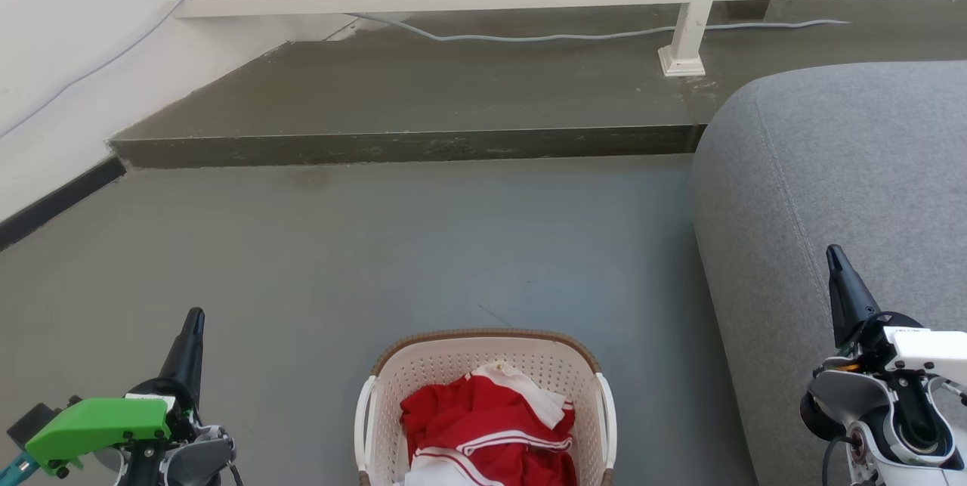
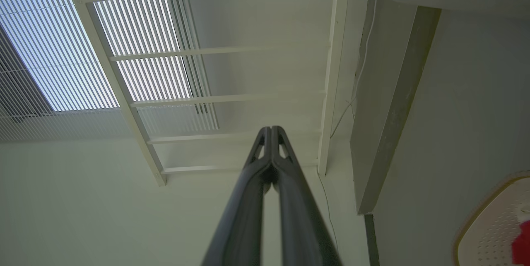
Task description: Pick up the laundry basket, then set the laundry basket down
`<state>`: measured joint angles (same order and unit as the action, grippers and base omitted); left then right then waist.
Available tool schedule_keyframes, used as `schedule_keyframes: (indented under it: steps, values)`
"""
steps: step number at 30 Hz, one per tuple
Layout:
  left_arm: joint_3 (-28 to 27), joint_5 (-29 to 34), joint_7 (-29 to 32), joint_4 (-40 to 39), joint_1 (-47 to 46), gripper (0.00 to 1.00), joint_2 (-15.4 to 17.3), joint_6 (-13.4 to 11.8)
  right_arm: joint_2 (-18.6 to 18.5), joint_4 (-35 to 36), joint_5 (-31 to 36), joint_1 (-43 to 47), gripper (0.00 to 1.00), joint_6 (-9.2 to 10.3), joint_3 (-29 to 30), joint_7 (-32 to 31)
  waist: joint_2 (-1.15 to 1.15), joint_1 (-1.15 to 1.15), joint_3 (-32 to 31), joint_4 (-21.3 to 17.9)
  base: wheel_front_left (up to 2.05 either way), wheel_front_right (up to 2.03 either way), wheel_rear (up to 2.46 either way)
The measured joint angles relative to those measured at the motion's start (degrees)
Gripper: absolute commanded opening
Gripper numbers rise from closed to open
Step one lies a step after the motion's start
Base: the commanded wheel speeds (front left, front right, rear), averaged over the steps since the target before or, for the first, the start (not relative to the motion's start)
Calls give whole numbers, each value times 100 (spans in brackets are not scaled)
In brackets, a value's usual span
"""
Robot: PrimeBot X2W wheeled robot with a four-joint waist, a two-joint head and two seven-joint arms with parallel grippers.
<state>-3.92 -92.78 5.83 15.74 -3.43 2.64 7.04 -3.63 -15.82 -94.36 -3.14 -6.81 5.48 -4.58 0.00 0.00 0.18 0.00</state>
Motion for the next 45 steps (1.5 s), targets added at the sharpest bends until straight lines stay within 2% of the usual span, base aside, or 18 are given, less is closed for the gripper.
schedule_keyframes:
  steps: [45]
  values:
    - [-4,0,1,0,-1,0,-1,0,5,0,13,0,0,0,15,-1,0,0,0,0,0,0,0]
